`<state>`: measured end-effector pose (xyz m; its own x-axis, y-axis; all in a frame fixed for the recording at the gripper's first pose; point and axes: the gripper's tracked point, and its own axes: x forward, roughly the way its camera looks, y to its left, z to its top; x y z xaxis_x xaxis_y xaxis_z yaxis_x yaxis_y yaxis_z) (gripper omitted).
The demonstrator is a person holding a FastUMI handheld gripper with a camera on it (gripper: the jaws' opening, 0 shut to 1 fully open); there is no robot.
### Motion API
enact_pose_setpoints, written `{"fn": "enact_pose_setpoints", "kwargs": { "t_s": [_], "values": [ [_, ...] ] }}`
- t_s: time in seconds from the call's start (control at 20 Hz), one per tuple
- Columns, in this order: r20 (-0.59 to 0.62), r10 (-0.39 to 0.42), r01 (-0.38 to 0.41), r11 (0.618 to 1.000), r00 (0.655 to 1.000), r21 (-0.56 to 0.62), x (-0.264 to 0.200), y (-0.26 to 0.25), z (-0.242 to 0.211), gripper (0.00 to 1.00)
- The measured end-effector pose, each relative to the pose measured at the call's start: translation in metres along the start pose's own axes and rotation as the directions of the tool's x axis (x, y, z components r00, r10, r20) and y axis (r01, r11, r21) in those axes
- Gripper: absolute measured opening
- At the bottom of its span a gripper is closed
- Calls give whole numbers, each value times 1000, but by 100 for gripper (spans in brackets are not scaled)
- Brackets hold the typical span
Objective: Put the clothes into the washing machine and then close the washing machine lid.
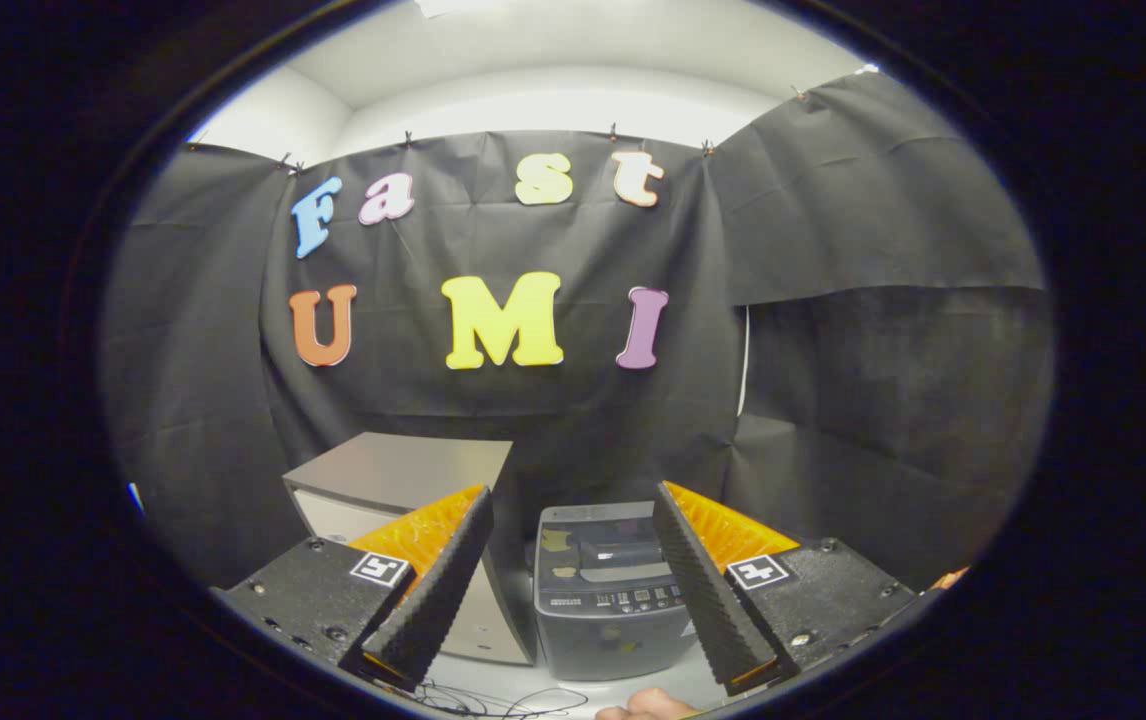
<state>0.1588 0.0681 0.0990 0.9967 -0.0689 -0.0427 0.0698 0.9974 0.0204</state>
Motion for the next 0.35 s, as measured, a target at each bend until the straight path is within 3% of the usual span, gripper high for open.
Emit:
{"fn": "enact_pose_setpoints", "kwargs": {
  "t_s": [0.35],
  "values": [
    [110, -23, 29, 998, 994, -52, -91, -33, 8, 100]
  ]
}}
